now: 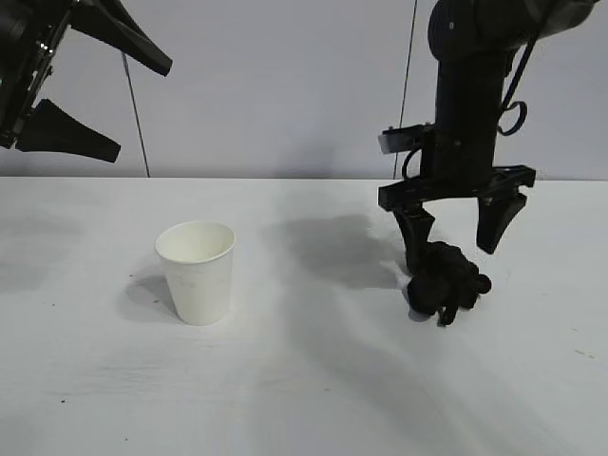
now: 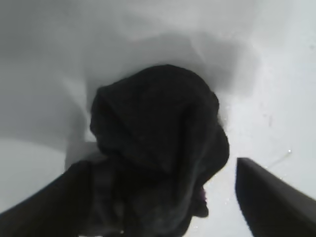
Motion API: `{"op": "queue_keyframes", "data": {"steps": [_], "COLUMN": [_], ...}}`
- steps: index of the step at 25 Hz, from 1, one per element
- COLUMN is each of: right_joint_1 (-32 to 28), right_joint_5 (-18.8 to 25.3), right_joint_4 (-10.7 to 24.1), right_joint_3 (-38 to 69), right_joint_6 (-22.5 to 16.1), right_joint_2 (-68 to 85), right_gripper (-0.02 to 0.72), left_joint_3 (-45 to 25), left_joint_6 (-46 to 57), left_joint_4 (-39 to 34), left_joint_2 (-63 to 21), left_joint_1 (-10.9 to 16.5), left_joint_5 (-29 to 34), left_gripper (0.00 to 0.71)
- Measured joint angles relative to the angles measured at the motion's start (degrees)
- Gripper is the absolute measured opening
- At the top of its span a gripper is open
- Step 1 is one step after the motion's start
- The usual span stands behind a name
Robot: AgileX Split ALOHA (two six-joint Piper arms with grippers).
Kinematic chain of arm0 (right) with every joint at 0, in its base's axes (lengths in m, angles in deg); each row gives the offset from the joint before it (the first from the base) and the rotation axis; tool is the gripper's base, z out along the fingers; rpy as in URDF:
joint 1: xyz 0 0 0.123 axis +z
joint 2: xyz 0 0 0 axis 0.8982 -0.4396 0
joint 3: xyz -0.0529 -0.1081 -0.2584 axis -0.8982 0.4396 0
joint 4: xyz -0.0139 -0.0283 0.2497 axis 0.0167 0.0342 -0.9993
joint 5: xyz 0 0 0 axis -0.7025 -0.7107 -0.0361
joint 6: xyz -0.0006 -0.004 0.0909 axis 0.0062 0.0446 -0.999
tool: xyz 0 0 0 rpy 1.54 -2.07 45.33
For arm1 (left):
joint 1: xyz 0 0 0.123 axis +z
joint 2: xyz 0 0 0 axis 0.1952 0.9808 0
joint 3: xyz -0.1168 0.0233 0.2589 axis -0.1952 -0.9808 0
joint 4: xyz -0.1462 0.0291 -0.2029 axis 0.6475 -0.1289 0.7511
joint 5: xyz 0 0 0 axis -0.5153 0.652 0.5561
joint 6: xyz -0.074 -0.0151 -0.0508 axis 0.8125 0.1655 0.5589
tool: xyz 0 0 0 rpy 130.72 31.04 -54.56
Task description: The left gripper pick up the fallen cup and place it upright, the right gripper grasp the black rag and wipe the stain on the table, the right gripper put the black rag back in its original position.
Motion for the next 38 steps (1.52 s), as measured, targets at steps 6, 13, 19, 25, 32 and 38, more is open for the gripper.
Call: {"op": "queue_keyframes", "data": {"steps": [6, 13, 19, 25, 32, 38], "right_joint_1": [0.00, -1.98, -7.31, -5.78, -2.30, -2.30], "right_joint_5": [-0.13, 0.17, 0.10, -0.38, 0.00, 0.00], "right_joint_4": [-7.78, -28.24, -47.01, -55.20, -59.08, -59.37], "right_joint_3": [0.00, 0.02, 0.07, 0.07, 0.07, 0.07], "right_joint_6": [2.25, 9.02, 13.84, 17.52, 18.68, 18.94], "right_joint_2": [4.84, 5.21, 7.17, 7.37, 7.37, 7.37], "right_gripper": [0.652, 0.652, 0.652, 0.652, 0.652, 0.652], "left_joint_3": [0.00, 0.00, 0.00, 0.00, 0.19, 1.09], "left_joint_6": [0.00, 0.00, 0.00, -0.12, -0.17, -0.17], "left_joint_4": [0.00, 0.00, 0.00, -0.06, -3.84, -5.64], "left_joint_2": [0.00, 0.00, 0.00, 0.00, 0.00, 0.00], "left_joint_1": [0.00, 0.00, 0.00, 0.00, 0.00, 0.58], "left_joint_5": [0.00, 0.00, -0.04, -0.53, -1.97, -1.11], "left_gripper": [0.657, 0.657, 0.657, 0.657, 0.657, 0.657]}}
